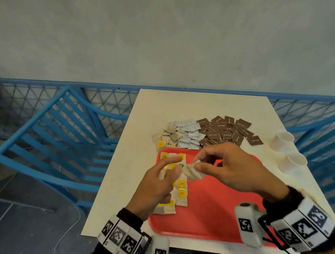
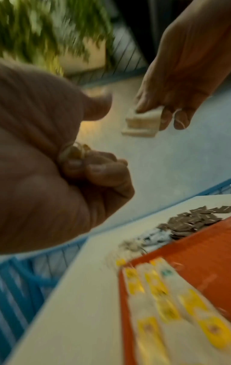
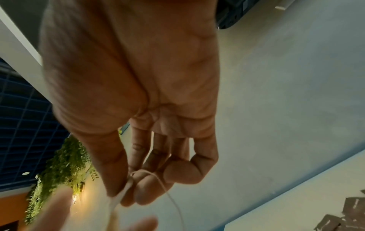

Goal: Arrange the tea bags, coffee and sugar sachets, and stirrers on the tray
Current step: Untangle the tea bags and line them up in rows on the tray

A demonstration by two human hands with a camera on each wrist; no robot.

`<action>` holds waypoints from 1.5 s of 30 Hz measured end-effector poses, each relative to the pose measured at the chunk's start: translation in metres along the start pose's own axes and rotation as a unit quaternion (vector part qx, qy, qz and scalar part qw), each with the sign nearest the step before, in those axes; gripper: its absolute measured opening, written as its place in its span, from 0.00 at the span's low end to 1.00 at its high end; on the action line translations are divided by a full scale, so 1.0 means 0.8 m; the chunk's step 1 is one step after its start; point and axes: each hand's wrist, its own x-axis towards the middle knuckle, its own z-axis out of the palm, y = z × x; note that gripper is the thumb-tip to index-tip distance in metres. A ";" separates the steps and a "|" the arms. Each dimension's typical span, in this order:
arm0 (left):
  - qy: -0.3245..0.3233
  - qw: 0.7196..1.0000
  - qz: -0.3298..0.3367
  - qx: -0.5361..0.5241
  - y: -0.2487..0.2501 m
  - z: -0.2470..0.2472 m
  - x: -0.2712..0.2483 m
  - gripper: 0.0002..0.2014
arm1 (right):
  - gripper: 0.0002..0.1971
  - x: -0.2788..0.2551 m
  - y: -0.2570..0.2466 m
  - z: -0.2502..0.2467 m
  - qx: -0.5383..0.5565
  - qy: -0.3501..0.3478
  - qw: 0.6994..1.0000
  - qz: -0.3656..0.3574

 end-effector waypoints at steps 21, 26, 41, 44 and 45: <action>0.074 0.994 -0.078 0.019 -0.069 -0.010 -0.010 0.13 | 0.08 0.016 0.040 0.095 0.274 0.119 0.936 0.184; 0.073 0.995 -0.045 0.057 -0.084 -0.023 -0.007 0.23 | 0.26 0.010 0.055 0.124 0.270 -0.032 0.920 0.283; 0.068 0.955 -0.182 0.225 -0.141 -0.030 -0.001 0.12 | 0.07 0.018 0.139 0.178 0.142 0.043 0.951 0.272; 0.069 0.940 -0.166 0.289 -0.142 -0.055 -0.006 0.07 | 0.10 0.012 0.158 0.184 0.096 0.014 0.957 0.272; 0.057 0.936 -0.161 0.308 -0.141 -0.061 -0.006 0.06 | 0.10 0.012 0.161 0.186 0.096 0.003 0.957 0.273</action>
